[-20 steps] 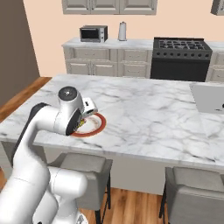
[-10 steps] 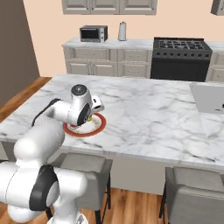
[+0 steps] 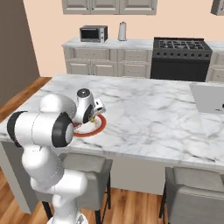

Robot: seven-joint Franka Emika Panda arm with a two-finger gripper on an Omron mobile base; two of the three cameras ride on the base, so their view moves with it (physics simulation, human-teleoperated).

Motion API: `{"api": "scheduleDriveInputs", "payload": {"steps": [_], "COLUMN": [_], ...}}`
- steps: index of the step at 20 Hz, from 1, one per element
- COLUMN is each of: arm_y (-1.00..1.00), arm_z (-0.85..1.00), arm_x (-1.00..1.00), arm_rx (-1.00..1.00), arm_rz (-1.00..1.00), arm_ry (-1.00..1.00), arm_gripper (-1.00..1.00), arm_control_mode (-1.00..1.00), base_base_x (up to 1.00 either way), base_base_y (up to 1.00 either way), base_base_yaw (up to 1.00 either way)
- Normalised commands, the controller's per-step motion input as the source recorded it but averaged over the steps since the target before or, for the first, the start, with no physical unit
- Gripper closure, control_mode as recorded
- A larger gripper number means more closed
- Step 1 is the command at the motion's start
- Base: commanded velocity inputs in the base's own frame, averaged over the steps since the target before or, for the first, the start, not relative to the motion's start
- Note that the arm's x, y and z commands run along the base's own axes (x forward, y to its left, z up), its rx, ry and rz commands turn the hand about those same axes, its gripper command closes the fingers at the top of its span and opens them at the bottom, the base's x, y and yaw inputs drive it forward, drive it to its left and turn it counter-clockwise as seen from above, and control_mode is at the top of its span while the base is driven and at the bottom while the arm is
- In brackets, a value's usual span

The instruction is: Take the cheese, steak, and lemon wedge from the fridge and place them on the plate on the dining counter to create an appetizer plate.

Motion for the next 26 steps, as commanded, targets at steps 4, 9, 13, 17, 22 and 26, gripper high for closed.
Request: {"api": "scheduleDriveInputs", "payload": {"steps": [4, 9, 13, 17, 22, 26], "arm_y": [0.04, 0.17, 0.05, 0.00, 0.00, -0.30], "arm_z": [-0.49, -0.59, -0.33, 0.15, 0.80, 0.91], "arm_x": [0.92, 0.45, 0.21, -0.58, -0.53, -0.55], "arm_rx": [0.00, 0.00, 0.00, 0.00, 0.00, 0.02], "arm_rz": [-0.03, -0.06, -0.08, -0.12, -0.11, -0.04], "arm_ry": [0.10, 0.04, 0.00, -0.13, -0.21, -0.18], "arm_gripper": [1.00, 1.00, -1.00, -1.00, -1.00, -1.00], "arm_control_mode": [-1.00, -1.00, -1.00, -1.00, -1.00, -1.00], "base_base_x": [0.00, 0.00, 0.00, 0.00, 0.00, 0.00], "base_base_y": [0.00, 0.00, 0.00, 0.00, 0.00, 0.00], "base_base_yaw": [0.00, 0.00, 0.00, 0.00, 0.00, 0.00]}}
